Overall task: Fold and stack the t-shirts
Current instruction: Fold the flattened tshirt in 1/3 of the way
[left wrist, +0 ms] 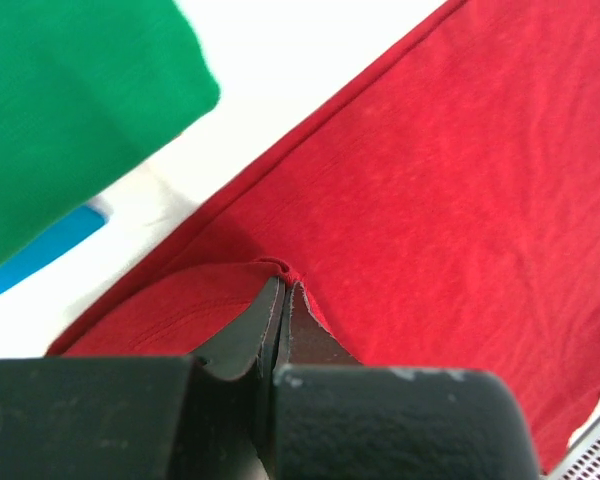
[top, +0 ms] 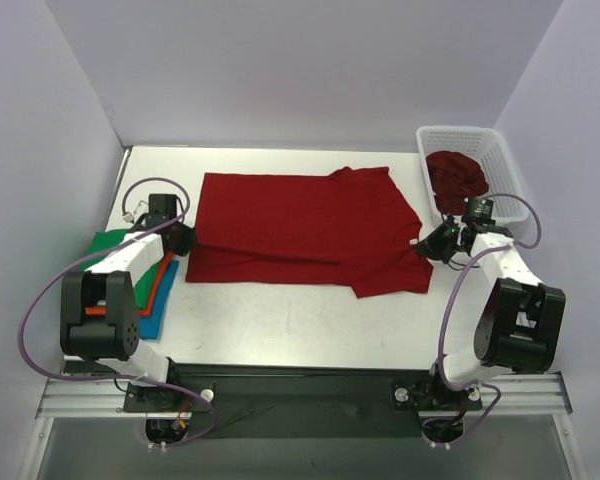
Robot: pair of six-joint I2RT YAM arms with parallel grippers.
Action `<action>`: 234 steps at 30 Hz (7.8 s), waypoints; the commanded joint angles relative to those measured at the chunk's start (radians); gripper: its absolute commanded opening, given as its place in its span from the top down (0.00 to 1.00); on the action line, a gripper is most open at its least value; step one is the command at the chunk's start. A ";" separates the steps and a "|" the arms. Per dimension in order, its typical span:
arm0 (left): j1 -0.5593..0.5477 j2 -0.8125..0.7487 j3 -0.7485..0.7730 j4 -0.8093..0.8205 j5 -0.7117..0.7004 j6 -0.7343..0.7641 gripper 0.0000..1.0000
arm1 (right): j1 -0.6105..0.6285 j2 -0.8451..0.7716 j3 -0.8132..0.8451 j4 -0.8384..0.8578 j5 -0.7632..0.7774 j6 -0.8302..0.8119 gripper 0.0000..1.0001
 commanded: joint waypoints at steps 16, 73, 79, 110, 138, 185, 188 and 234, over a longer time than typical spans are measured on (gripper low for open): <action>0.019 0.070 0.068 0.106 0.017 0.017 1.00 | -0.011 0.139 0.112 0.043 -0.026 0.004 0.99; -0.062 -0.349 -0.270 0.134 0.126 0.126 0.37 | 0.404 -0.149 -0.362 0.293 0.229 0.249 0.88; -0.062 -0.349 -0.267 0.132 0.126 0.131 0.37 | 0.404 -0.126 -0.307 0.264 0.198 0.235 0.88; -0.062 -0.320 -0.268 0.146 0.143 0.137 0.38 | 0.454 -0.094 -0.343 0.284 0.201 0.226 0.81; -0.064 -0.294 -0.264 0.141 0.163 0.149 0.38 | 0.456 0.362 0.351 0.132 0.258 0.014 0.98; -0.073 -0.289 -0.274 0.147 0.161 0.151 0.38 | 0.213 0.314 0.296 0.095 0.279 -0.059 0.48; -0.072 -0.289 -0.276 0.146 0.162 0.151 0.38 | 0.215 0.343 0.309 0.092 0.269 -0.044 0.48; -0.073 -0.291 -0.291 0.157 0.166 0.160 0.38 | 0.447 0.319 0.335 0.179 0.647 -0.441 0.80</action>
